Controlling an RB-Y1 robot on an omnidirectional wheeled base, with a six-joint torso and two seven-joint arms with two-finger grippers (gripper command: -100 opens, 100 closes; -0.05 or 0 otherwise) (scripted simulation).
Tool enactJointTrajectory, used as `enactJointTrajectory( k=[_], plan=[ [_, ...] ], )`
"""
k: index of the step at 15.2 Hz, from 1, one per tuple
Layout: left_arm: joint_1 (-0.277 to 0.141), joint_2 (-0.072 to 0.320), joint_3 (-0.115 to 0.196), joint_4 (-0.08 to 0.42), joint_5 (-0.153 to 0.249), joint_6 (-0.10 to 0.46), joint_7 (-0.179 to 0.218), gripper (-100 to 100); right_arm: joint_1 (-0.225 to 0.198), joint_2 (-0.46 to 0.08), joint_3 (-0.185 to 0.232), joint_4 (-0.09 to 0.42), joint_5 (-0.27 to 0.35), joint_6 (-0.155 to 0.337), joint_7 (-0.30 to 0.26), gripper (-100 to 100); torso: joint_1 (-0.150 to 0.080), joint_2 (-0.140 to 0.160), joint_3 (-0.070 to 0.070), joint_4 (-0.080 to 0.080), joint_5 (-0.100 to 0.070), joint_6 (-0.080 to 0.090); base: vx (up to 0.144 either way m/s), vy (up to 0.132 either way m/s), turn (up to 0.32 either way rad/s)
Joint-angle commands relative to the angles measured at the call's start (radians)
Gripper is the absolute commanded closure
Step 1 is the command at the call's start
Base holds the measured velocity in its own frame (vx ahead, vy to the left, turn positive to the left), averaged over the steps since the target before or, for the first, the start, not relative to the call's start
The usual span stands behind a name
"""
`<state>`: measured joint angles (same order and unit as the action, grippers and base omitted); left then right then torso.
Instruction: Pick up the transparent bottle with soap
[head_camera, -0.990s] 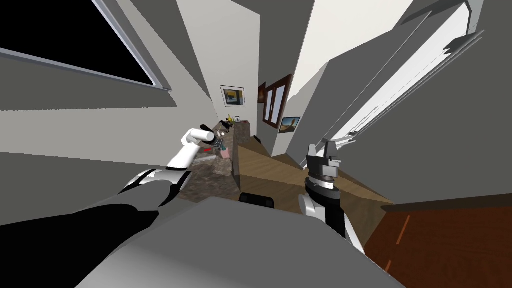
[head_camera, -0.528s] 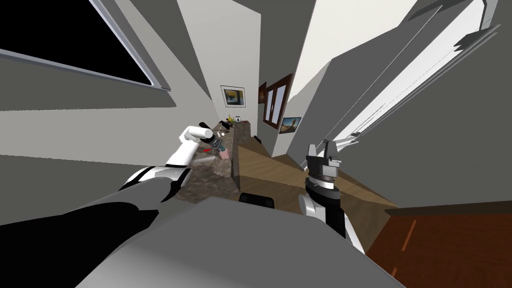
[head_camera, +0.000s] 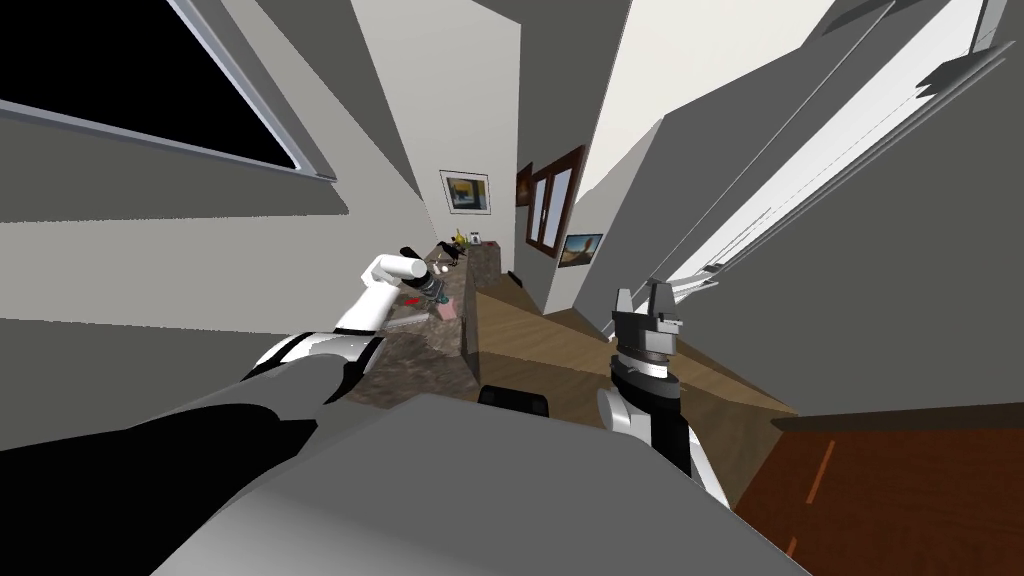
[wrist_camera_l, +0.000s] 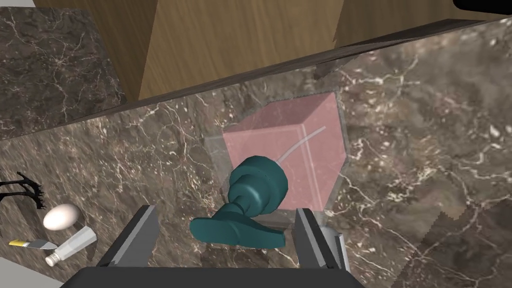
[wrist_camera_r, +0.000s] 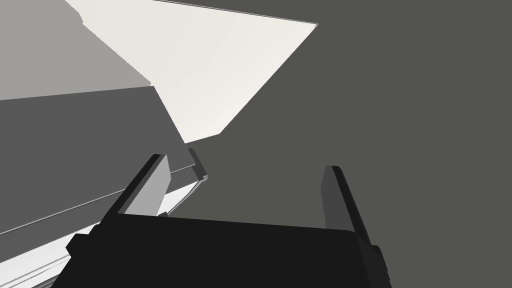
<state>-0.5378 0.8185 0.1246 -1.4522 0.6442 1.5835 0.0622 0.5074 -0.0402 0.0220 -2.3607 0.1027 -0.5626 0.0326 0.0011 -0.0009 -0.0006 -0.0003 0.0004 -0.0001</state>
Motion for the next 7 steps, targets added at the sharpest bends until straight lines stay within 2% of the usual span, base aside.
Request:
enactJointTrajectory(
  k=[1, 4, 5, 6, 7],
  plan=[
    [0.0, 0.0, 0.0, 0.0, 0.0, 0.0, 0.0, 100, 0.0, 0.0, 0.0, 0.0, 0.0, 0.0, 0.0, 0, 0.0, 0.0, 0.0, 0.0, 0.0, 0.0, -0.002, 0.001, 0.014],
    [-0.001, 0.0, 0.0, -0.001, 0.0, -0.001, 0.0, 100, 0.0, 0.0, 0.0, 0.0, 0.0, 0.0, 0.0, 0, 0.0, -0.001, -0.001, -0.001, 0.0, 0.0, 0.0, 0.0, 0.0],
    [-0.009, 0.013, 0.005, -0.017, 0.012, 0.029, 0.005, 100, 0.0, 0.0, 0.0, 0.0, 0.0, 0.0, 0.0, 0, 0.0, -0.001, -0.001, -0.001, 0.0, 0.0, -0.008, -0.009, 0.023],
    [-0.011, 0.015, 0.006, -0.021, 0.014, 0.035, 0.006, 100, 0.0, 0.0, 0.0, 0.0, 0.0, 0.0, 0.0, 0, -0.001, 0.0, 0.0, 0.0, 0.0, 0.0, -0.012, -0.017, 0.039],
    [-0.006, 0.011, 0.005, -0.015, 0.01, 0.019, 0.002, 100, 0.0, 0.0, 0.0, 0.0, 0.0, 0.0, 0.0, 0, -0.001, 0.001, 0.0, 0.0, 0.0, 0.0, -0.005, -0.011, 0.017]
  ],
)
